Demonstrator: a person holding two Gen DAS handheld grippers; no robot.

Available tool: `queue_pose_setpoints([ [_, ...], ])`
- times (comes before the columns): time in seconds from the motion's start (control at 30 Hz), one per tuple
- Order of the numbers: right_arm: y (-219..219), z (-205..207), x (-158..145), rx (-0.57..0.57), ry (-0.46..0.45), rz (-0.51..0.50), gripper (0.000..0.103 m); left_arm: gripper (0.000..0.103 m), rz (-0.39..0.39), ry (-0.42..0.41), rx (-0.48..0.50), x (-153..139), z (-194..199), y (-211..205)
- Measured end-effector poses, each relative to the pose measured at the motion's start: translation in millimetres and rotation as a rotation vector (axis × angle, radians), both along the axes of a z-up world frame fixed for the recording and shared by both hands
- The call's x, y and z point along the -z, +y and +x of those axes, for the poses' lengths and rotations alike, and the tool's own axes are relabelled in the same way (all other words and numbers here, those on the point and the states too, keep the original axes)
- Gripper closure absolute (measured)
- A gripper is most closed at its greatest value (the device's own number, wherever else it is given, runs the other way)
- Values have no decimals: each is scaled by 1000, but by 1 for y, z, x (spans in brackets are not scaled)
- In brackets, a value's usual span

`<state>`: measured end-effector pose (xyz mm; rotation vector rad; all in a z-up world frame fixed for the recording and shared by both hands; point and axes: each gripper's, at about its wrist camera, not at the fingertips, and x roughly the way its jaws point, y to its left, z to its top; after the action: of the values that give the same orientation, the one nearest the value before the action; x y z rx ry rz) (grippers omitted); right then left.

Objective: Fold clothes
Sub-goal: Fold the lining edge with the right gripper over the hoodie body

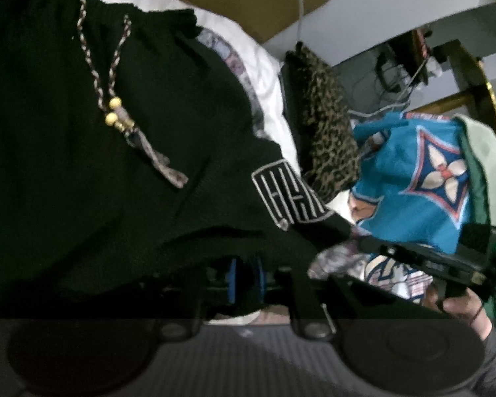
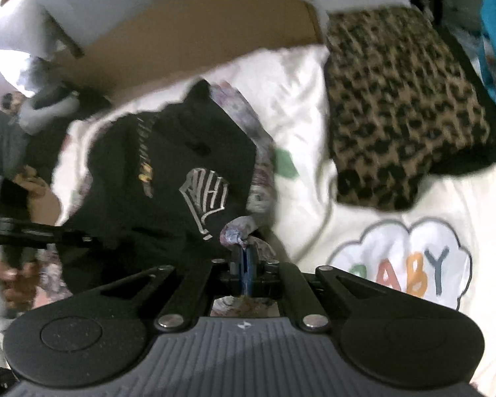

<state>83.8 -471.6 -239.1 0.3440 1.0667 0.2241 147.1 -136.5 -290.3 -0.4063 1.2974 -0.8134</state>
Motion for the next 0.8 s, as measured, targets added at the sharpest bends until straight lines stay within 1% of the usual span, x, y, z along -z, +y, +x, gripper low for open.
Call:
queue_pose_setpoints([
  [0.07, -2, 0, 15, 18, 22, -12, 103, 73, 3, -6, 19, -1, -7, -1],
  [0.17, -6, 1, 29, 45, 31, -19, 103, 64, 11, -23, 57, -1, -19, -3],
  [0.2, -7, 0, 31, 51, 29, -27, 103, 61, 16, -30, 72, -1, -24, -4],
  [0.27, -8, 0, 31, 58, 23, -33, 102, 50, 32, -49, 107, 0, -33, -7],
  [0.33, -10, -2, 30, 64, 17, -30, 101, 46, 49, -67, 143, 1, -43, -11],
  [0.4, -10, -3, 27, 66, 6, -34, 101, 43, 72, -89, 178, 3, -51, -16],
  [0.5, -10, -7, 23, 64, 3, -31, 94, 40, 124, -128, 214, 8, -62, -23],
  [0.57, -9, -11, 20, 60, -4, -38, 74, 40, 146, -141, 222, 11, -67, -25],
  [0.6, -8, -13, 19, 55, -8, -45, 71, 40, 149, -140, 219, 13, -67, -25],
  [0.73, -5, -22, 19, 37, -8, -53, 63, 39, 171, -157, 201, 16, -68, -23],
  [0.8, -5, -25, 21, 34, -3, -55, 63, 38, 183, -172, 188, 16, -68, -21],
])
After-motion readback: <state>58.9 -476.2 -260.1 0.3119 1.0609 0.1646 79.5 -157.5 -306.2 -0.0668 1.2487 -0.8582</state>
